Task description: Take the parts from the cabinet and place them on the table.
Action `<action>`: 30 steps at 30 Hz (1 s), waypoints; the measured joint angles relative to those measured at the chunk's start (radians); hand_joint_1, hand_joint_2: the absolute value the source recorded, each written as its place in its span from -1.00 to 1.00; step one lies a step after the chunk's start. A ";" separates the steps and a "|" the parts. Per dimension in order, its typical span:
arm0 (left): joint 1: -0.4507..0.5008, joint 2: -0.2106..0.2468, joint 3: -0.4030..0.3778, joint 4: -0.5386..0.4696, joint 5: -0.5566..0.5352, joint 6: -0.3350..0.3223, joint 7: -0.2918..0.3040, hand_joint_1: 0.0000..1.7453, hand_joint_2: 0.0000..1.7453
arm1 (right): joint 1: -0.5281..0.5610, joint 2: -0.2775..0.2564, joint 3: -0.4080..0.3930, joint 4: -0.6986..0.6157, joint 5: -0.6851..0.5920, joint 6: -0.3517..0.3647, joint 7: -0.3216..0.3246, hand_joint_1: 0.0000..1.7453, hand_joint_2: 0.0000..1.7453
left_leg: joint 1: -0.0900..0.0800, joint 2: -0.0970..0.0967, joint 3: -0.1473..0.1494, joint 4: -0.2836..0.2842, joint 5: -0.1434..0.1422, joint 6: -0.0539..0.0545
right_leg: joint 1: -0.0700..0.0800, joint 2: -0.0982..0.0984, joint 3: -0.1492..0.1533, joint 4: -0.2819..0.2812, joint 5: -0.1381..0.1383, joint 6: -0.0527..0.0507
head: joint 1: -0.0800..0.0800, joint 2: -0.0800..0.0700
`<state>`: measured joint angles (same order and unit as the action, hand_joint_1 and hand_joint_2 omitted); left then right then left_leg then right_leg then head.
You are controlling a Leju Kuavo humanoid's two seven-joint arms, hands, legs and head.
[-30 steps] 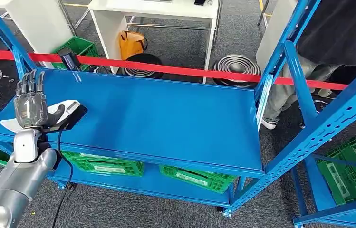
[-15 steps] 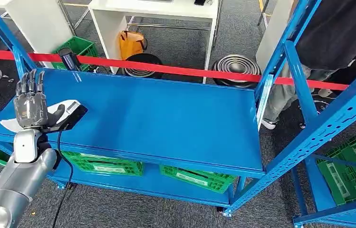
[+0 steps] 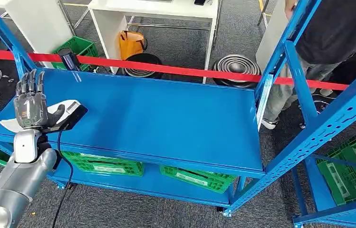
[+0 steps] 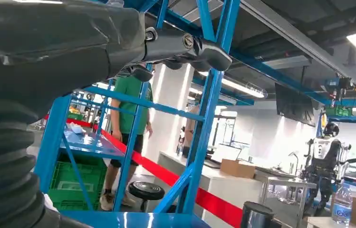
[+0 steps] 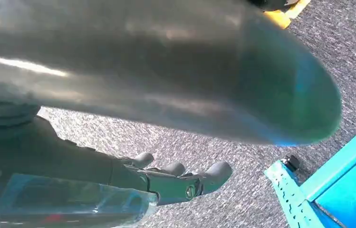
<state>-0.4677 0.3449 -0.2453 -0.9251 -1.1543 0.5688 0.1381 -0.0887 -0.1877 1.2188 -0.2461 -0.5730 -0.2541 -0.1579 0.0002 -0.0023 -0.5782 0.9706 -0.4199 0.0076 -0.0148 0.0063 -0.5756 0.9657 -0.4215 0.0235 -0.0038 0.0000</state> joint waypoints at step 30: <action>-0.143 -0.269 -0.006 0.350 -0.235 -0.156 0.166 -1.00 1.00 | 0.016 -0.359 0.101 -0.310 0.177 -0.115 0.227 -1.00 -1.00 | -0.006 -0.004 -0.003 0.001 0.003 0.007 | -0.004 -0.005 -0.002 -0.001 0.003 0.005 | 0.001 0.000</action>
<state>-0.6103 0.0763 -0.2514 -0.5749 -1.3893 0.4131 0.3044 -0.0728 -0.5467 1.3203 -0.5558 -0.3964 -0.3689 0.0687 -0.0058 -0.0060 -0.5810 0.9712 -0.4171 0.0149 -0.0193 0.0009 -0.5771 0.9650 -0.4187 0.0284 -0.0027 0.0000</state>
